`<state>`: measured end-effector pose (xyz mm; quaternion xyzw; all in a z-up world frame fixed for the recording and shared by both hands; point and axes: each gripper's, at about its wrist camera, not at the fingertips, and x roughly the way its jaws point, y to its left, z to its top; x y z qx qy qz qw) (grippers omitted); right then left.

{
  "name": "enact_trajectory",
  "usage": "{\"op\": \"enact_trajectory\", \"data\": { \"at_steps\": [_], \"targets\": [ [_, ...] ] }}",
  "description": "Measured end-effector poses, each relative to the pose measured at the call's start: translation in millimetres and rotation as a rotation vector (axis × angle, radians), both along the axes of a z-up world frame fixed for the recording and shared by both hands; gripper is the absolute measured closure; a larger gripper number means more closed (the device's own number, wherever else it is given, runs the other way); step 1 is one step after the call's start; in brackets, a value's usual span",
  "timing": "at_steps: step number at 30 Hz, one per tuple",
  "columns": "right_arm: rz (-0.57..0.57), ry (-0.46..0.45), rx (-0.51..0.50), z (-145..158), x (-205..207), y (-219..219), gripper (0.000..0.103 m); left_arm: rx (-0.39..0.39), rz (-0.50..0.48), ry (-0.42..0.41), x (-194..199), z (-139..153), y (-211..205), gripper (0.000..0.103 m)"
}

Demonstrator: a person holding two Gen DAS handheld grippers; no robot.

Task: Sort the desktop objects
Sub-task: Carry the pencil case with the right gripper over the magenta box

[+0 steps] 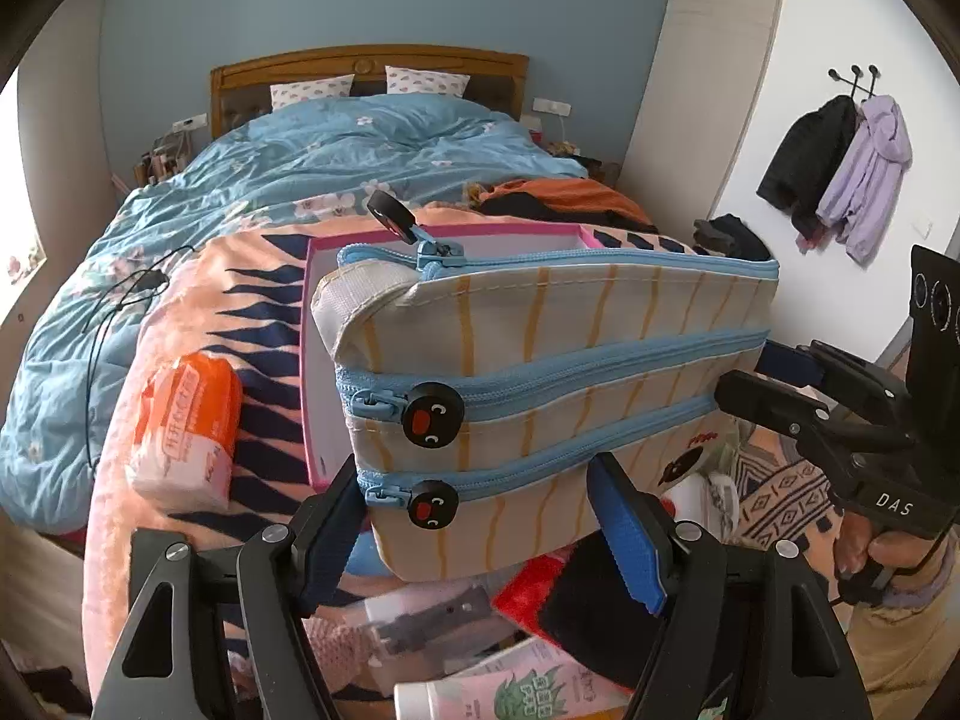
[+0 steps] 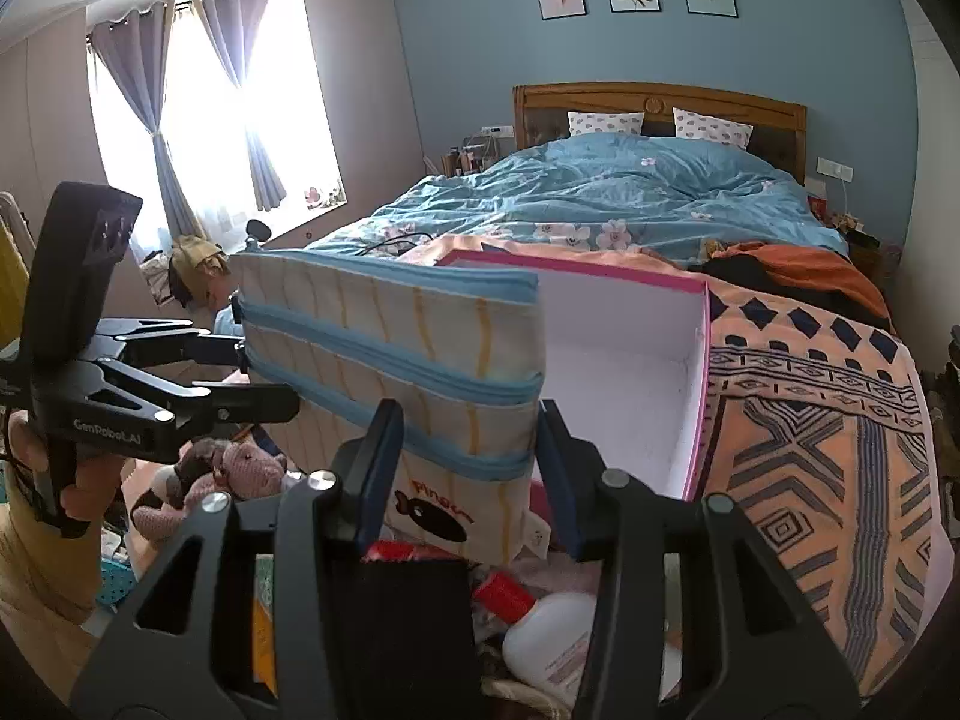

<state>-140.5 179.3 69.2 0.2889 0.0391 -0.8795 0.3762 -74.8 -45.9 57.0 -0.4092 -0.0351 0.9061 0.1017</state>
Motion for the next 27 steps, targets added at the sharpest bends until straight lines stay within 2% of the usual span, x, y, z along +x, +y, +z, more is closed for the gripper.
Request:
{"op": "enact_trajectory", "data": {
  "at_steps": [15,27],
  "targets": [
    [0.006,0.007,-0.014,12.4,-41.4,-15.1,0.056,-0.009,0.046,0.010,-34.8,14.4,-8.3,0.029],
    [-0.001,-0.039,0.002,4.4,-74.5,-28.6,0.056,0.021,0.078,-0.026,-67.5,3.7,-19.9,0.029]
  ]
}}
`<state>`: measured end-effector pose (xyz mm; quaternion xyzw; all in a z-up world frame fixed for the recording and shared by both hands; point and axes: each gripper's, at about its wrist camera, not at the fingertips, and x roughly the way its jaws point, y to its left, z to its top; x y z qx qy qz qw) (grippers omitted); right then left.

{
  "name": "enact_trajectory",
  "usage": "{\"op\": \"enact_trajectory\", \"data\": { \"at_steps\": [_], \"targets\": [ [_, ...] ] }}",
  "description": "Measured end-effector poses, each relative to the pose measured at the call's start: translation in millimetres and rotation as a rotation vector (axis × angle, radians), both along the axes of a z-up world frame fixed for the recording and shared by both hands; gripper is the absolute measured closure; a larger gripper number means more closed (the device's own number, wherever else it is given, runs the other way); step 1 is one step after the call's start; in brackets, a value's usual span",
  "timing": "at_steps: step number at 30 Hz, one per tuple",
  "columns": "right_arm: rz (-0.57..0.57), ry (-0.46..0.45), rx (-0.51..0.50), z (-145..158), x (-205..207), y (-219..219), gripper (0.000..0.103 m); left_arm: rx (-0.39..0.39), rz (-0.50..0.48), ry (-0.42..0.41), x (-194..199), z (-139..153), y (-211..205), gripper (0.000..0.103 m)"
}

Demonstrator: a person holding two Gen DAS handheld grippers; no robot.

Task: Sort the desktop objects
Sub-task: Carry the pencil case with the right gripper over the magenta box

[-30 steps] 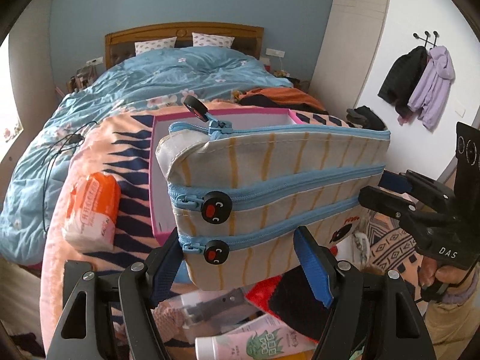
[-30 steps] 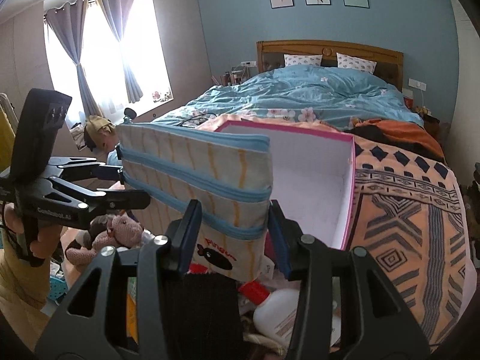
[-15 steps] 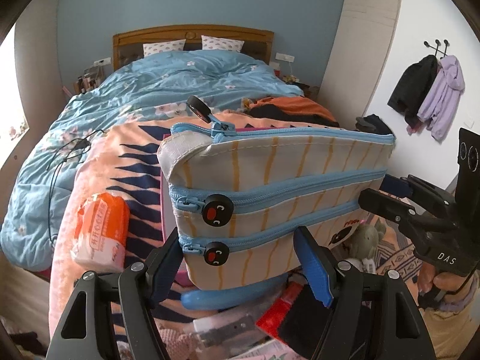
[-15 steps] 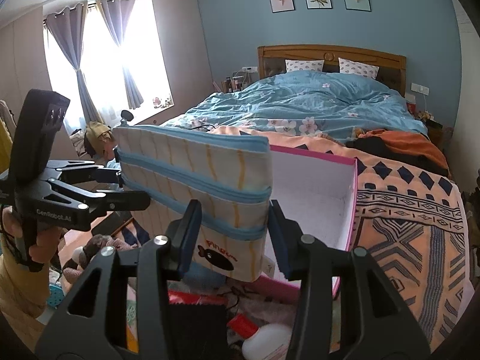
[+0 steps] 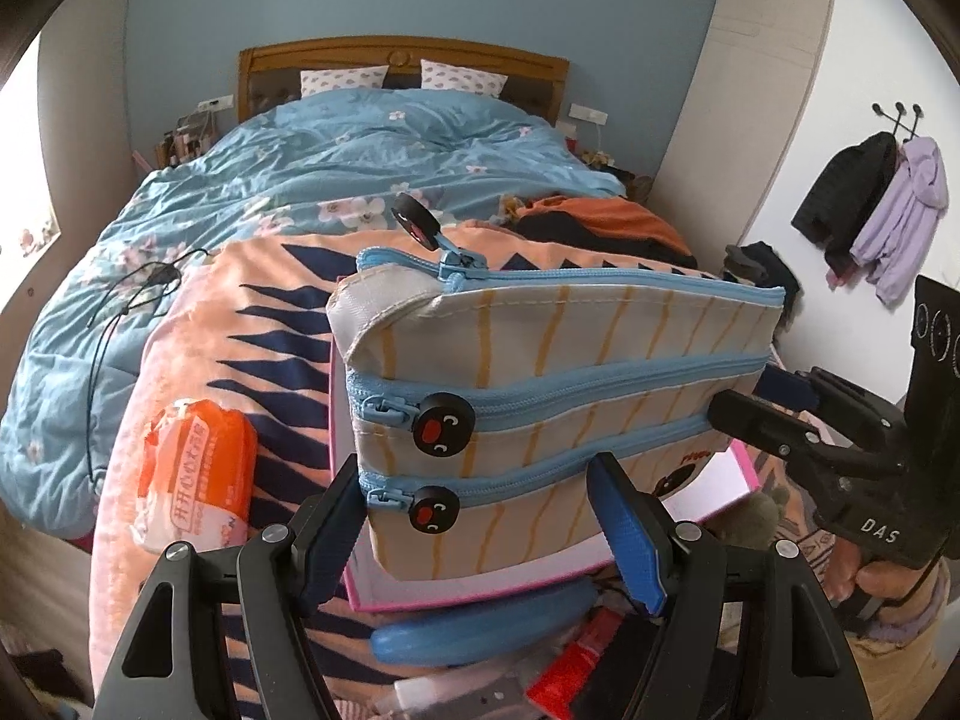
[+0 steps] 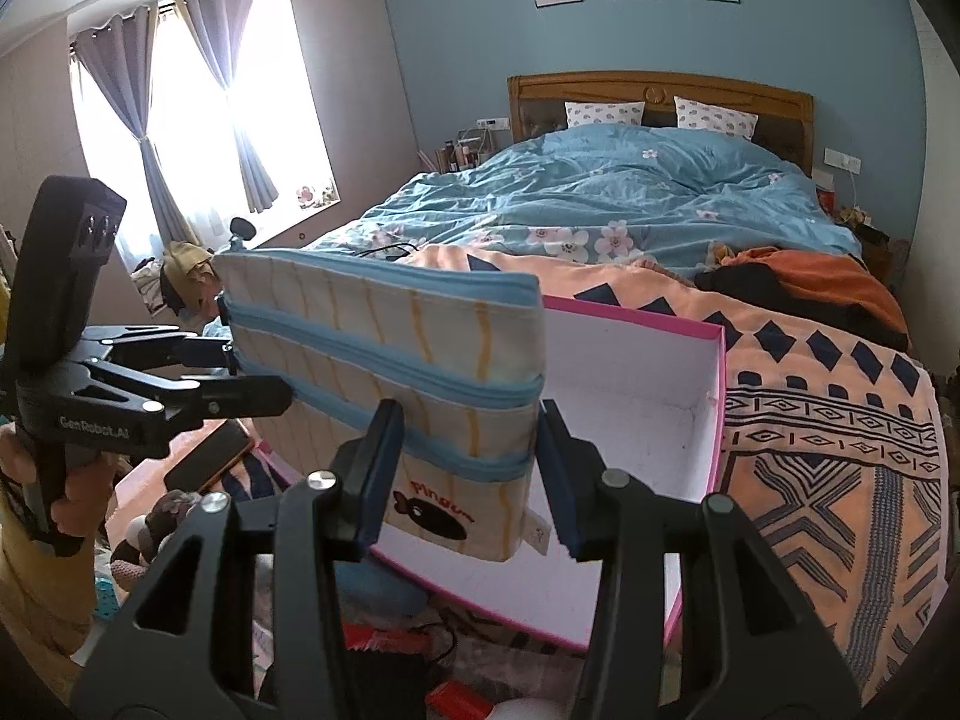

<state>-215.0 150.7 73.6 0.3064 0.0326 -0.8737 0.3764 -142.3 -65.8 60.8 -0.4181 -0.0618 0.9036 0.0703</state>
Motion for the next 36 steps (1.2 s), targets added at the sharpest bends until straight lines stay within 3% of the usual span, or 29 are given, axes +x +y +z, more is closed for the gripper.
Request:
{"op": "enact_trajectory", "data": {
  "at_steps": [25,36],
  "targets": [
    [-0.037,-0.072,0.124,-35.8,-56.4,-31.1,0.056,0.028,0.063,-0.130,-63.0,-48.0,-8.2,0.028],
    [-0.044,-0.134,0.171,-55.6,-79.9,-43.5,0.056,-0.020,0.095,-0.159,-82.4,-63.2,-5.8,0.029]
  ]
}}
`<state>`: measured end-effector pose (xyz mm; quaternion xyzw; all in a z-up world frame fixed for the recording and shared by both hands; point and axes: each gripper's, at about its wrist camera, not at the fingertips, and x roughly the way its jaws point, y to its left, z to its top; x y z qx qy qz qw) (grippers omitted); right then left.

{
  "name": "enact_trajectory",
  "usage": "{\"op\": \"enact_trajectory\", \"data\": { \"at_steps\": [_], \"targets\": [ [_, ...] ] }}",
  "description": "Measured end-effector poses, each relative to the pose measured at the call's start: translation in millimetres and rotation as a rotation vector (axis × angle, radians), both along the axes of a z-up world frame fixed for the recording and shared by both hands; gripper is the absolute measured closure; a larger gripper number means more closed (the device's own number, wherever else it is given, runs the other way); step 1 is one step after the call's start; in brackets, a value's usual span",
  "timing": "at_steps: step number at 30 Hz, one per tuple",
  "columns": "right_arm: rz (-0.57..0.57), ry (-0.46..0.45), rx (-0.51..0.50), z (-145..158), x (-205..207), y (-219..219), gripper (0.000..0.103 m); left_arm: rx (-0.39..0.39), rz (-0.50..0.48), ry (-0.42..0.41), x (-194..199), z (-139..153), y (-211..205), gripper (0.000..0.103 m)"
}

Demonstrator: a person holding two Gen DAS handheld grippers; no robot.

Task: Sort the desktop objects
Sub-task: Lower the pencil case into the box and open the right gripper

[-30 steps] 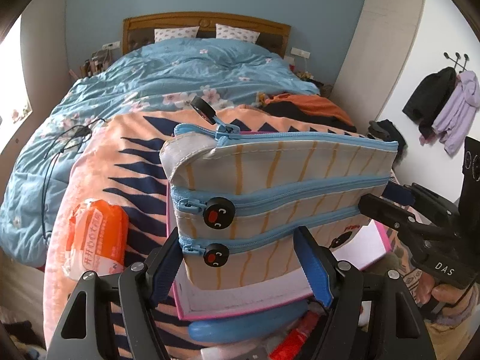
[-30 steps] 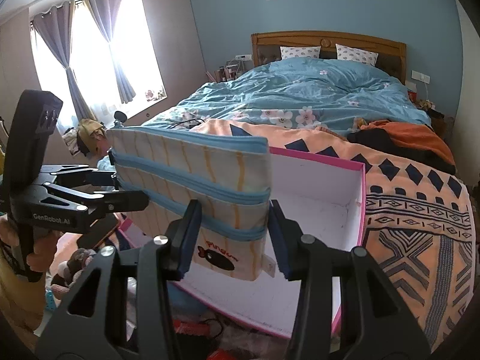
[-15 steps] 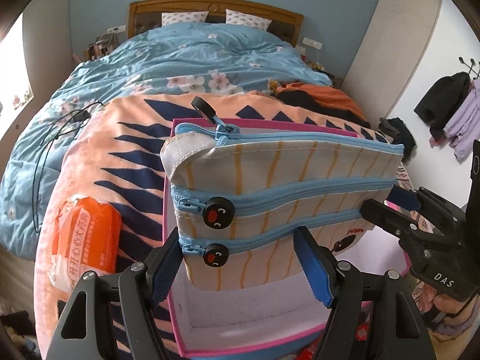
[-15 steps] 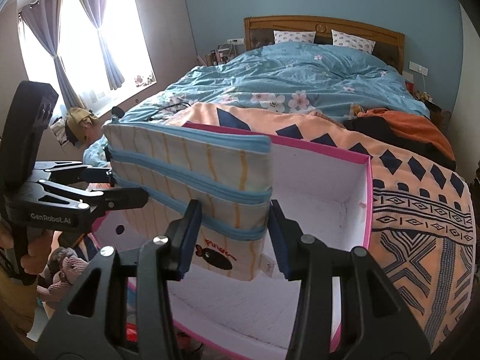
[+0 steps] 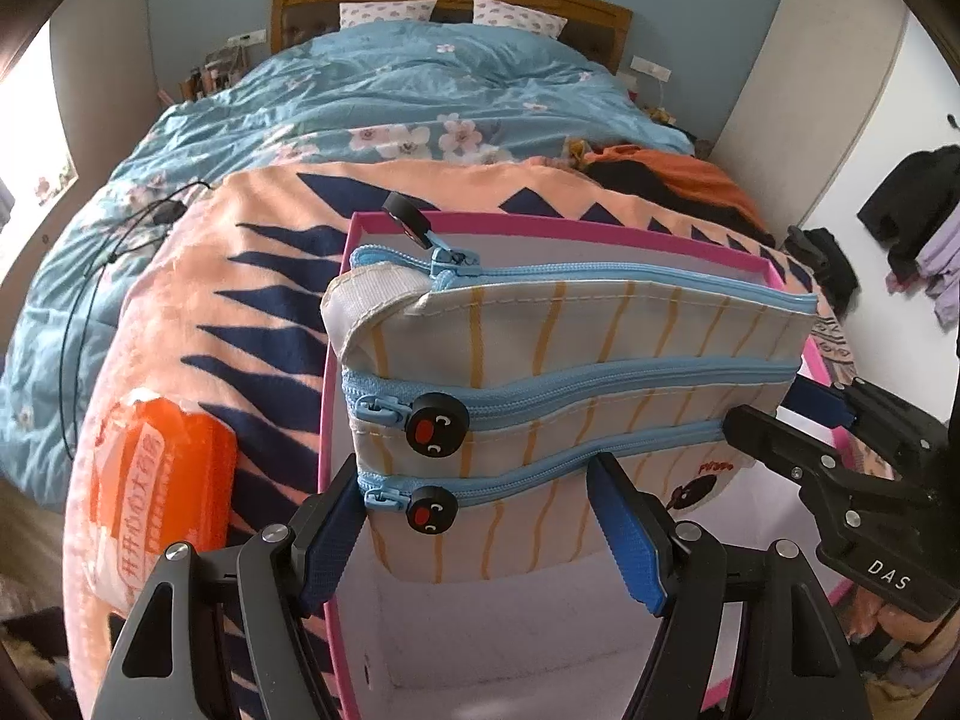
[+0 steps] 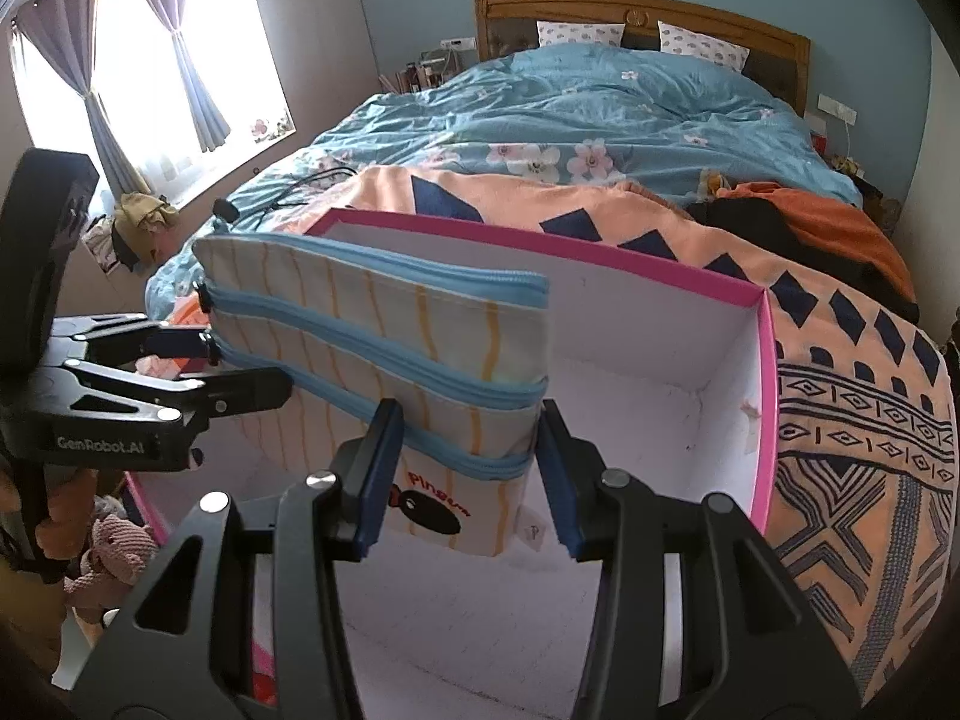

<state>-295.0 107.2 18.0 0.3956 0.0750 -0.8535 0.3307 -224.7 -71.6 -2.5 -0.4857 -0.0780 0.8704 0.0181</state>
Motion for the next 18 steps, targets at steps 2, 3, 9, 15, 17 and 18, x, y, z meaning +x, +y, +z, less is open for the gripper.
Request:
{"op": "enact_trajectory", "data": {
  "at_steps": [2,3,9,15,17,18],
  "targets": [
    [-0.007,-0.007,0.002,-1.5,-4.1,-0.1,0.056,-0.010,0.000,-0.002,-3.6,-0.5,1.9,0.028],
    [-0.013,-0.012,-0.001,-2.0,-7.6,0.6,0.056,-0.014,0.000,-0.003,-5.6,-1.1,2.6,0.029],
    [-0.026,-0.048,0.000,-6.6,-17.2,2.4,0.056,-0.053,0.000,-0.019,-14.0,-6.8,8.1,0.028],
    [-0.025,-0.061,0.035,-7.2,-21.7,-1.8,0.056,-0.106,0.010,-0.048,-22.9,-16.2,15.7,0.028],
    [-0.024,-0.058,0.059,-7.3,-23.8,-5.2,0.056,-0.126,0.016,-0.057,-25.6,-17.4,18.1,0.028],
    [-0.024,-0.058,0.068,-7.5,-25.4,-6.9,0.056,-0.134,0.018,-0.061,-27.2,-18.1,18.3,0.028]
  ]
}}
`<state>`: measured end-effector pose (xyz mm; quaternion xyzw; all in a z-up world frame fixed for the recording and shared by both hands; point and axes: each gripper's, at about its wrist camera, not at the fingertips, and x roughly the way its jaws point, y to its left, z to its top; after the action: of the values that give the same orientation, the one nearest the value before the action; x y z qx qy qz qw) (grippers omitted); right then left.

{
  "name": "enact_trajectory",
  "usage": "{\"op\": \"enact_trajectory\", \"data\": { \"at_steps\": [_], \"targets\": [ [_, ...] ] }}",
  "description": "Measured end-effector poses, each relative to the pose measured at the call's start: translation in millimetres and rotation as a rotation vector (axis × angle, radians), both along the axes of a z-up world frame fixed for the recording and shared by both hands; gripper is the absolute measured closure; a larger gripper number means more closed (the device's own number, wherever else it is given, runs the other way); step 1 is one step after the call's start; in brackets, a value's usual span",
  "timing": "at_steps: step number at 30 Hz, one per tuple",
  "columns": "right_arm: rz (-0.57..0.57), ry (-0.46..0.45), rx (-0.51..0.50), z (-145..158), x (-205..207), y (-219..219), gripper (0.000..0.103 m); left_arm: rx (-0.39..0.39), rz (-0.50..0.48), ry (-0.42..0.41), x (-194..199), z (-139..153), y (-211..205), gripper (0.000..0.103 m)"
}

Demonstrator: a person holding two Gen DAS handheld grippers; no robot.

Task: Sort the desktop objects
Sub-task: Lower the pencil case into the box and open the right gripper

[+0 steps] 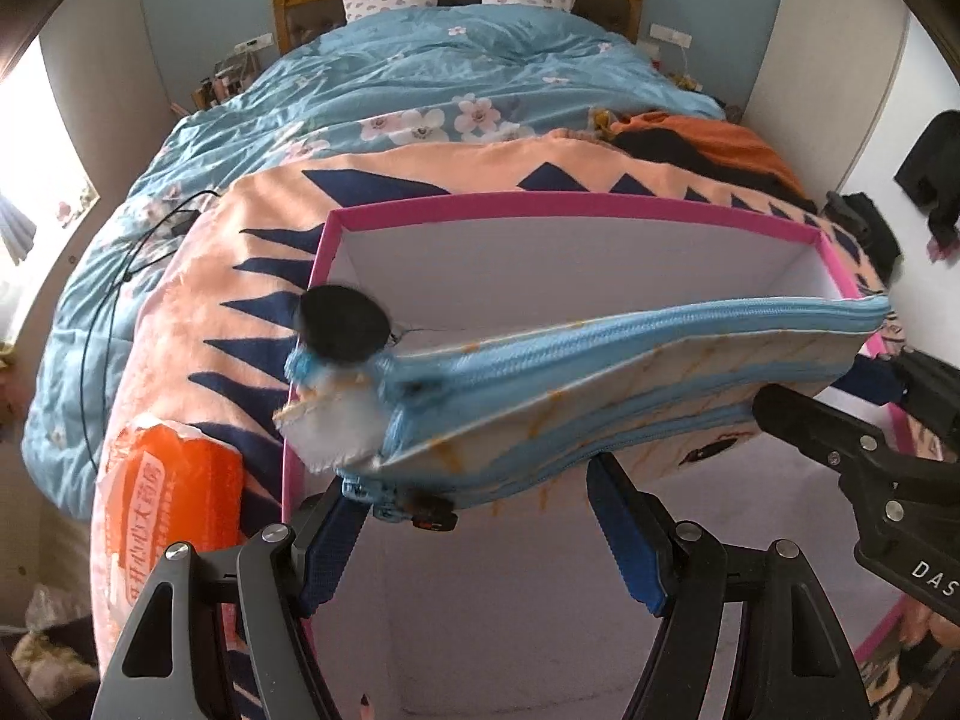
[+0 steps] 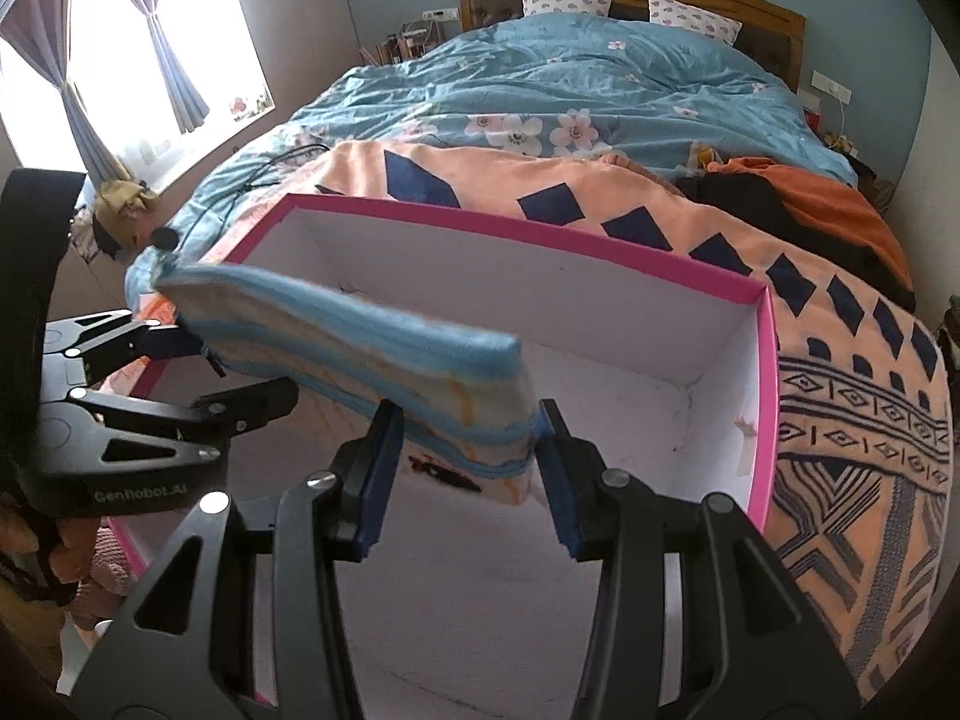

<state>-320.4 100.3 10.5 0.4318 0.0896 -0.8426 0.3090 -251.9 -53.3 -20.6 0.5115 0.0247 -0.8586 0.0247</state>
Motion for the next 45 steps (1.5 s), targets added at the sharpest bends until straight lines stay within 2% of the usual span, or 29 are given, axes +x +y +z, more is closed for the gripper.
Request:
{"op": "enact_trajectory", "data": {
  "at_steps": [9,18,23,26,33,41,45],
  "targets": [
    [-0.016,-0.083,0.034,-10.8,-19.9,-3.0,0.056,0.006,0.011,-0.052,-12.6,-4.6,-1.8,0.028],
    [-0.067,-0.201,0.000,-28.2,-46.3,-0.3,0.055,0.010,0.054,-0.025,-26.6,-3.4,-5.8,0.028],
    [-0.076,-0.181,-0.021,-22.2,-44.8,3.9,0.055,0.018,0.049,-0.003,-24.0,-2.2,-6.6,0.028],
    [-0.076,-0.138,-0.038,-15.6,-36.7,5.9,0.055,0.015,0.051,0.015,-19.9,1.6,-7.5,0.028],
    [0.022,-0.069,-0.056,1.7,-0.8,3.8,0.052,0.018,-0.013,0.099,6.5,14.9,-0.4,0.028],
    [0.131,-0.024,-0.123,15.5,53.4,12.5,0.052,0.033,-0.102,0.226,66.2,41.4,9.0,0.028],
    [0.204,0.000,-0.145,19.8,92.1,21.0,0.051,0.059,-0.130,0.254,97.5,49.1,8.8,0.028]
  ]
}}
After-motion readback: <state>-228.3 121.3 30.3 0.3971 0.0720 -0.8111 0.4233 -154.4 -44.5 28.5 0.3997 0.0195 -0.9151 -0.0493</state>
